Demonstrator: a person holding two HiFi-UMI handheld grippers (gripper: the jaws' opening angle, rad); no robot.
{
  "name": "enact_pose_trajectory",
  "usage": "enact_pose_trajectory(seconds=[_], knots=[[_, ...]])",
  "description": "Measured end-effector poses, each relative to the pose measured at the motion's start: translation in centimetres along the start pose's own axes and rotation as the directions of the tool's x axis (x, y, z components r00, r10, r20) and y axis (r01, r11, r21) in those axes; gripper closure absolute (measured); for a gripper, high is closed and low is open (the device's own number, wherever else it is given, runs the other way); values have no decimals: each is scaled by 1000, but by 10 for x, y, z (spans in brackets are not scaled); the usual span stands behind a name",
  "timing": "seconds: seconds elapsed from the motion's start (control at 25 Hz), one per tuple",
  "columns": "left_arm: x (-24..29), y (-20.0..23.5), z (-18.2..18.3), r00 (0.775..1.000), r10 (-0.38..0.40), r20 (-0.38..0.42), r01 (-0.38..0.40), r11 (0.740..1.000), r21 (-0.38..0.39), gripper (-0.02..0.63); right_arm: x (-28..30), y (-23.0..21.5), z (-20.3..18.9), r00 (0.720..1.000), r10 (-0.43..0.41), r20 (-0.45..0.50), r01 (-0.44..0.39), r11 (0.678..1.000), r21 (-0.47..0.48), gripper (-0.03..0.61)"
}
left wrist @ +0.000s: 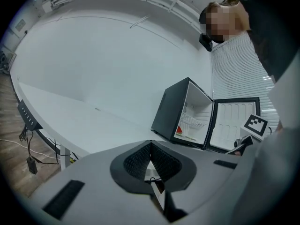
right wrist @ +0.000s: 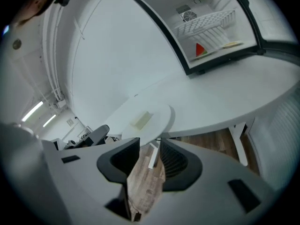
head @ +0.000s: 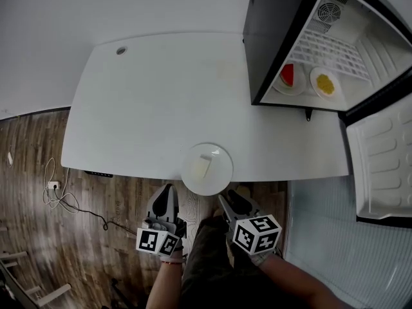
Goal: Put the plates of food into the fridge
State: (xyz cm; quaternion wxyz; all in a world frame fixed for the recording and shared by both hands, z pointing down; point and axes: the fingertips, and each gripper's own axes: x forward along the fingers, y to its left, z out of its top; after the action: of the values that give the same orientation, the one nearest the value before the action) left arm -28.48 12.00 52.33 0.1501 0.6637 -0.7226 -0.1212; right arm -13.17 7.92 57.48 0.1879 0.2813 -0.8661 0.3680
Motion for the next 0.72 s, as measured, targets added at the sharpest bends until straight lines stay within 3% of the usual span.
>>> enact_pose_trajectory(seconds=[0.12,0.2,0.44,0.56,0.72], knots=[[2,-2,-5,1000,-2,-5,2,1000,-8,607,5,3,-4,999,52,1,-51,986,156,439],[4,-4,-9,1000,-6,-9,6,1000,-12,607,11,1,-5,998,70,9,-69,959,274,430],[5,-7,-18,999,-11,-33,10,1000,-17,607,28,-2,-3,991,126,52,-134,824,550,430],[5,-6,-21,999,-10,-46,9,1000,-20,607,37,-2,0,986,150,76,-164,751,640,430],[5,-3,-21,998,-10,-61,9,1000,-16,607,46,-1,3,979,173,107,-200,714,671,431]])
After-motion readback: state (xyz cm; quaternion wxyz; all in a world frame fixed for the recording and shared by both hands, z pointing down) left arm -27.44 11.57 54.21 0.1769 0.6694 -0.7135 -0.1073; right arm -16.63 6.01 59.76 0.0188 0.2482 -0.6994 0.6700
